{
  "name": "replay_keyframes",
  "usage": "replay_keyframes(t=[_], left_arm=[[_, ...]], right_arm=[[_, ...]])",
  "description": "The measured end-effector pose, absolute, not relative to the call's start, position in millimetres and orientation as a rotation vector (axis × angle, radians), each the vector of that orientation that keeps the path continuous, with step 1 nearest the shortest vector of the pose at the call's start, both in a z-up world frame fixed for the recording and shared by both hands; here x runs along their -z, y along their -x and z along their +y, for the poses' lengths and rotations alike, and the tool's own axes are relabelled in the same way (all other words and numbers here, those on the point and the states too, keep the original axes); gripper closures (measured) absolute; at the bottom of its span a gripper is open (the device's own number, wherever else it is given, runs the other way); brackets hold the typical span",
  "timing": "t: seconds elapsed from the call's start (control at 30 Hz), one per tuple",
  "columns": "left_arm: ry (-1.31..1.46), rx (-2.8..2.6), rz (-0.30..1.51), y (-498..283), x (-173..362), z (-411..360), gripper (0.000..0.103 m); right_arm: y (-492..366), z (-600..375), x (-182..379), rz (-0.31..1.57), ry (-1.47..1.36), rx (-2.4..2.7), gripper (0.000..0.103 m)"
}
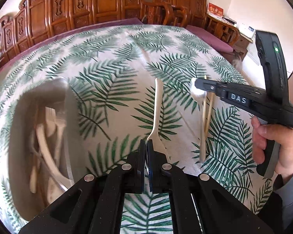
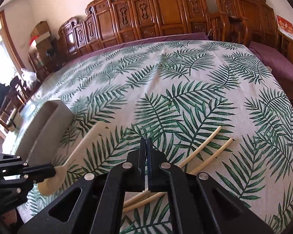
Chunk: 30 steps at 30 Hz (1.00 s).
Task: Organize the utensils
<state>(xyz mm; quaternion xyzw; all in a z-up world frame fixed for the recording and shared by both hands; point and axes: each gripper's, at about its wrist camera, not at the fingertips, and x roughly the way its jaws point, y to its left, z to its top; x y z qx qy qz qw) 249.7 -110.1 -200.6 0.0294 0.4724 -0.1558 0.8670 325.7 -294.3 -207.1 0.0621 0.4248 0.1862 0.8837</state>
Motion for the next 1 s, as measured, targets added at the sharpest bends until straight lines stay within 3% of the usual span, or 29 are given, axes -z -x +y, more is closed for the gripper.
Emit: replay_keyframes(t=[1.0], left_arm=[[-0.007, 0.181, 0.910, -235.5, 165.8, 8.5, 0.101]], right_arm=[[-286.7, -257.4, 133.2, 0.752, -0.146, -0.472, 0.101]])
